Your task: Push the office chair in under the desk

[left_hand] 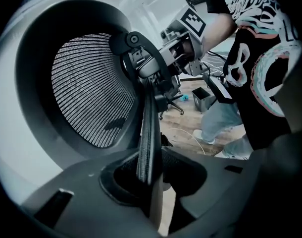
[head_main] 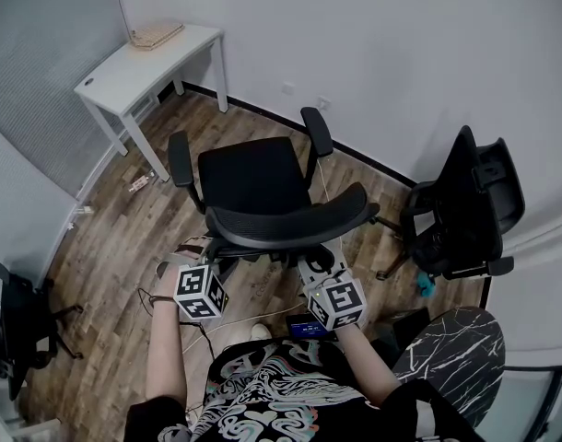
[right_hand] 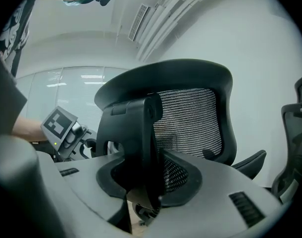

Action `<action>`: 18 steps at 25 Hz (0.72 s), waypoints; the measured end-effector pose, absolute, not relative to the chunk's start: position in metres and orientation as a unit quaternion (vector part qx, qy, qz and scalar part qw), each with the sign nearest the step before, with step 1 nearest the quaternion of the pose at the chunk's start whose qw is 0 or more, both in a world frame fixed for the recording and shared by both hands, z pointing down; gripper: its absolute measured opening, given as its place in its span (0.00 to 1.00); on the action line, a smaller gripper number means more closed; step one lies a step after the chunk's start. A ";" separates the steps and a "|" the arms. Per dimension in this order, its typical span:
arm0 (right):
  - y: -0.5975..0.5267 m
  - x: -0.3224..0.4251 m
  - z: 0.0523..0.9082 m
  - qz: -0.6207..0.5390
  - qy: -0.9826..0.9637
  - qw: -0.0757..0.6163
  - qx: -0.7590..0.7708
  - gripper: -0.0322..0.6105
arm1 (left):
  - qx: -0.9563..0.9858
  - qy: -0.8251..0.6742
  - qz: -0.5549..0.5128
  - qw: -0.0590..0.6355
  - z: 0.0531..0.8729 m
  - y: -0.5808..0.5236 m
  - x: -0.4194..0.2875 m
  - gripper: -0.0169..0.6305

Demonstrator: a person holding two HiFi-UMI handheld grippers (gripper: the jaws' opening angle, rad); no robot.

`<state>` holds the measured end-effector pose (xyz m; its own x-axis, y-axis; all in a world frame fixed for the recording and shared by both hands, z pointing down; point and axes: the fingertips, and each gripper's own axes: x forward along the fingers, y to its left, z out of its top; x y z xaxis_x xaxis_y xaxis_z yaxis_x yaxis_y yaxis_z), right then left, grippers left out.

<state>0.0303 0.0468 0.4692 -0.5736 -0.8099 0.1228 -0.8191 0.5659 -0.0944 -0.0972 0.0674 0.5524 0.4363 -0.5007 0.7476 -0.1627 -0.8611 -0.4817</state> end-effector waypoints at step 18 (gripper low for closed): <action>0.034 0.011 0.471 0.065 -0.894 0.038 0.441 0.20 | -0.823 0.198 -0.494 0.201 0.556 0.050 -0.114 0.25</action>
